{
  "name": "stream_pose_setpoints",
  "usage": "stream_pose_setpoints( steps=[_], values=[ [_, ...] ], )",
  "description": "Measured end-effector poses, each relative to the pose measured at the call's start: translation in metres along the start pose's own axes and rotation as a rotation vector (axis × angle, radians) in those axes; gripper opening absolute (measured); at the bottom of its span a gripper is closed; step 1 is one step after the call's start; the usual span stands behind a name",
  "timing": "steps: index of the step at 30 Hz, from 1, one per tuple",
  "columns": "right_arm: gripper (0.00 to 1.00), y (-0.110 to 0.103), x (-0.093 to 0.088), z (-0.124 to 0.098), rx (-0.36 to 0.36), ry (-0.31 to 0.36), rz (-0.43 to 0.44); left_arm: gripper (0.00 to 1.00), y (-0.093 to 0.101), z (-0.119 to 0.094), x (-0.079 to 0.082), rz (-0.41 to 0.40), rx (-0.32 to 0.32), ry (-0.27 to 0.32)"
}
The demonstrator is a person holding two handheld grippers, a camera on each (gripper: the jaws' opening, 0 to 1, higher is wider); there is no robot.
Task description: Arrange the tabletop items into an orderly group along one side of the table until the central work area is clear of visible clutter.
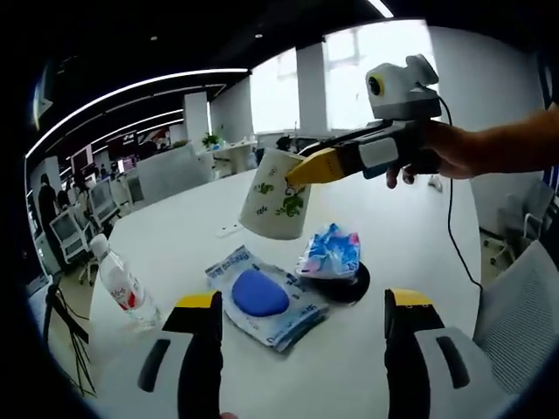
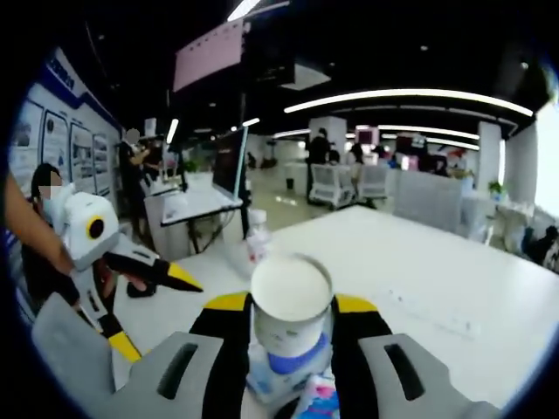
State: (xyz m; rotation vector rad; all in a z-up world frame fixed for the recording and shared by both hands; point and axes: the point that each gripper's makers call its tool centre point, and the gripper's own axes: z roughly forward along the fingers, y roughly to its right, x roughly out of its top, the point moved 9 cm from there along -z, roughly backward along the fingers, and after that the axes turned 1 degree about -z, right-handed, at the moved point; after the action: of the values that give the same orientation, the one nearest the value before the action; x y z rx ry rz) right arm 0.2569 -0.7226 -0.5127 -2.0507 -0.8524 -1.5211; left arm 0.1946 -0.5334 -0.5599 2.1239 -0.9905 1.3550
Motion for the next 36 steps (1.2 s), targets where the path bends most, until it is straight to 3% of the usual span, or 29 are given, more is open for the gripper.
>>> stream_pose_setpoints(
  steps=[16,36],
  values=[
    [0.32,-0.009,0.005,-0.012,0.030,0.044,0.056,0.69,0.010,0.015,0.010,0.040,-0.022,-0.014],
    [0.32,-0.019,0.003,-0.022,0.066,0.061,0.113,0.62,0.012,0.030,0.018,0.013,-0.001,-0.002]
  ],
)
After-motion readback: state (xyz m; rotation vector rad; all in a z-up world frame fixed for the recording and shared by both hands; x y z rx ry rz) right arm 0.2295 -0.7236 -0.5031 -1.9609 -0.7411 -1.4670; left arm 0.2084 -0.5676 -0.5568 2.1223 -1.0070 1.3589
